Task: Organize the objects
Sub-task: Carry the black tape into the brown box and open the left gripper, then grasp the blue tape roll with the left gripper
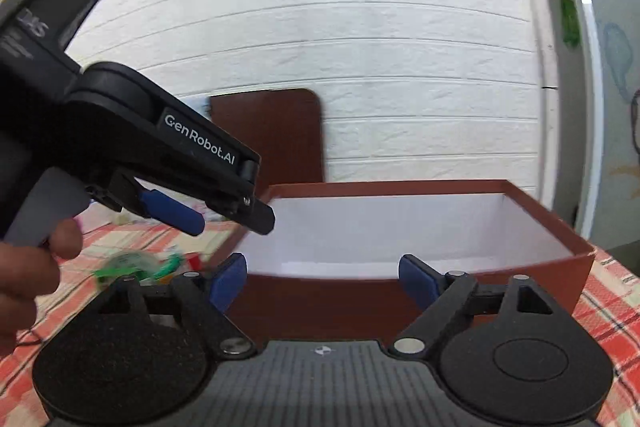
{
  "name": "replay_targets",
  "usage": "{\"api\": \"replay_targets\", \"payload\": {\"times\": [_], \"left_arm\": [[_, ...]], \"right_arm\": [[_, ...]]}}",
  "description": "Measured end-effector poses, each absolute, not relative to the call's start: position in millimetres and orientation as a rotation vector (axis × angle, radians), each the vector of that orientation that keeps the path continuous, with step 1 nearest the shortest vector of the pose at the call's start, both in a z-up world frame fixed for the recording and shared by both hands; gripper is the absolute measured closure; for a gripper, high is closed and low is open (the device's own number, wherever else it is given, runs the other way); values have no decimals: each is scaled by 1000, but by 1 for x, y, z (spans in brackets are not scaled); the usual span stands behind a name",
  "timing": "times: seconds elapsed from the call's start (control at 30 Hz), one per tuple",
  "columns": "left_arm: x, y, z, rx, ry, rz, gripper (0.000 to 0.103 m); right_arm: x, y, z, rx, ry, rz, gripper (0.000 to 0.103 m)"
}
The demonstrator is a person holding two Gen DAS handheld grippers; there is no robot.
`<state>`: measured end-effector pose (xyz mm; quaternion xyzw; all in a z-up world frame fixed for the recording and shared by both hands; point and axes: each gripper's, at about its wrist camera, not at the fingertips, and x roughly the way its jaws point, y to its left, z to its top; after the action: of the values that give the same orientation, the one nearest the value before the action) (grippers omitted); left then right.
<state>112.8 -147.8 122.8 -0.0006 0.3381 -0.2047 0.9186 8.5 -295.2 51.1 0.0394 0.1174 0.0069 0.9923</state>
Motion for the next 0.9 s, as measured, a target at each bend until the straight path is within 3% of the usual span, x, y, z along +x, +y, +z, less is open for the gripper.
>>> {"api": "replay_targets", "payload": {"times": [0.4, 0.57, 0.9], "left_arm": [[92, -4, 60, -76, 853, -109, 38], [89, 37, 25, -92, 918, -2, 38], [79, 43, 28, -142, 908, -64, 40]], "right_arm": [[8, -194, 16, 53, 488, 241, 24], [27, -176, 0, 0, 600, 264, 44], [61, -150, -11, -78, 643, 272, 48]]}}
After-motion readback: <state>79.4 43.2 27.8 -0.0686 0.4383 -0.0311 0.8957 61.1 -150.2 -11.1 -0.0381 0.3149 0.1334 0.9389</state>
